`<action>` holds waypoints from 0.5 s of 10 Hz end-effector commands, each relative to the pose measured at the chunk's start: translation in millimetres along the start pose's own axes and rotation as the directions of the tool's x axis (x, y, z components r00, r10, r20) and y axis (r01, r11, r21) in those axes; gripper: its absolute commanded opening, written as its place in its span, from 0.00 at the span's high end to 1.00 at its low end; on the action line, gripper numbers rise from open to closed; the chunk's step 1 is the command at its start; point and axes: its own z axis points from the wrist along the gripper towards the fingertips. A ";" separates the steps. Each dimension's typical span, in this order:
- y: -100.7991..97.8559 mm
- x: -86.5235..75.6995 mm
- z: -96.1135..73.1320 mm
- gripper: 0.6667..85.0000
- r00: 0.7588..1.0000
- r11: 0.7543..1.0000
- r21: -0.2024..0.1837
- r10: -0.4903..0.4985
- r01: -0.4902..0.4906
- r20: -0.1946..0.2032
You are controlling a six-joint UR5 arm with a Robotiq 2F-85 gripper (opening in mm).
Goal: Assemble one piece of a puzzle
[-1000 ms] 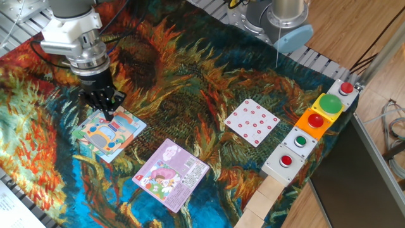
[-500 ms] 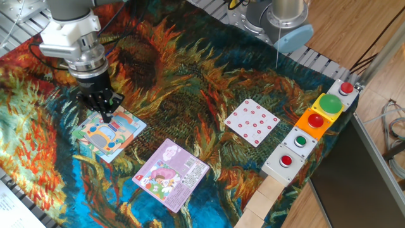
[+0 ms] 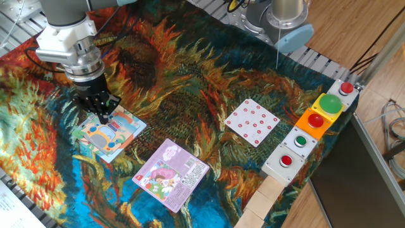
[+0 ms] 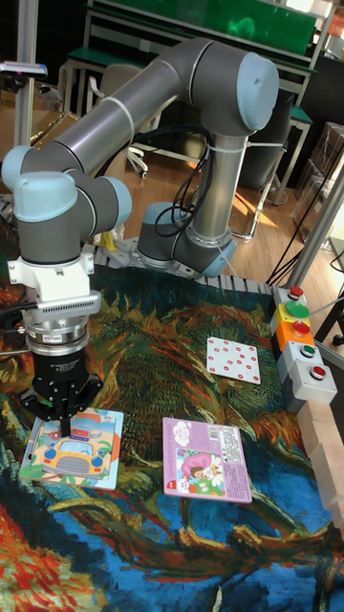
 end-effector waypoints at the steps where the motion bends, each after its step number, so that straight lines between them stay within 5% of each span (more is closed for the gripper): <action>1: -1.2 -1.8 -1.1 0.99 0.999 0.999 -0.003 0.035 -0.035 0.005; 5: -1.2 -1.8 -1.1 0.99 0.999 0.999 -0.003 0.038 -0.038 0.005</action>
